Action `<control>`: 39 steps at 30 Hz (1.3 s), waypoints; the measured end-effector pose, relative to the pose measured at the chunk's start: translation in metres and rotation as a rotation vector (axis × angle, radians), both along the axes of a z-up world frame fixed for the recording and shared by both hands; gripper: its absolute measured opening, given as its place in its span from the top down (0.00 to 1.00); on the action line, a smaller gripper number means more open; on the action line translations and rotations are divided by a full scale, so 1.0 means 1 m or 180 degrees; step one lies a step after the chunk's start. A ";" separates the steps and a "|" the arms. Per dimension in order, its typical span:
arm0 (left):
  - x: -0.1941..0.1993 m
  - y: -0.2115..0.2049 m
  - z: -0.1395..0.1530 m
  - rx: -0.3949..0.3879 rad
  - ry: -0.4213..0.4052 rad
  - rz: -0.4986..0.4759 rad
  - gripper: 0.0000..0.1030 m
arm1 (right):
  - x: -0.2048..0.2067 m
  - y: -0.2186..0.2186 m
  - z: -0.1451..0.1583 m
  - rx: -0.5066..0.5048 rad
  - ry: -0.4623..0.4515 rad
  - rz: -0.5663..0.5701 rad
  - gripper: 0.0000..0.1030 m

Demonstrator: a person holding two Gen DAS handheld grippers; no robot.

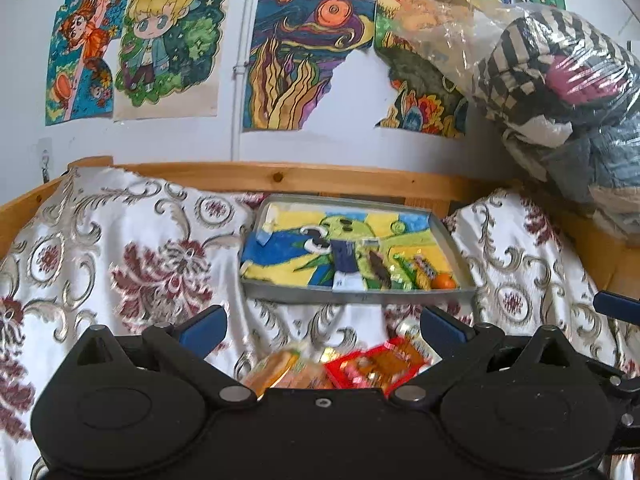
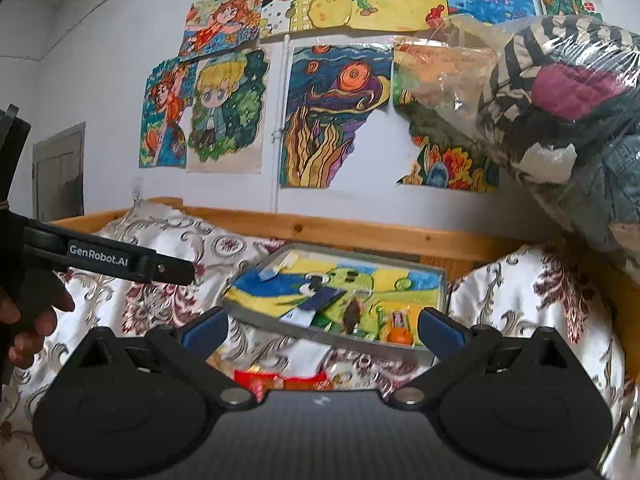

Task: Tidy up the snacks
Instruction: 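Withdraw both open tools from the tray back to the snack pile, then move the left tool to the WUTANG cake while the right tool approaches the round pastry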

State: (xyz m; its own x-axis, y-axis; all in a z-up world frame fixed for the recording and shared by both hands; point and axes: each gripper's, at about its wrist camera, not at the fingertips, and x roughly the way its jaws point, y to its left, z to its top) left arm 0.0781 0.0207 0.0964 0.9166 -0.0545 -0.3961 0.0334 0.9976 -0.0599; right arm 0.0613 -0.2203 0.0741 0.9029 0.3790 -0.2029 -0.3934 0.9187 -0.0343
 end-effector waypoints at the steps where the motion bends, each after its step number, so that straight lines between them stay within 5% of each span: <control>1: -0.003 0.002 -0.003 0.0004 0.0023 0.0003 0.01 | -0.004 0.001 -0.002 0.0002 0.0022 0.0003 0.00; 28: 0.008 0.006 -0.099 0.0127 0.0989 -0.0094 0.01 | -0.007 0.035 -0.092 -0.0436 0.0958 0.0218 0.00; 39: 0.033 0.003 -0.121 0.0110 0.1131 -0.0140 0.01 | 0.019 0.057 -0.115 -0.0735 0.1170 0.0337 0.00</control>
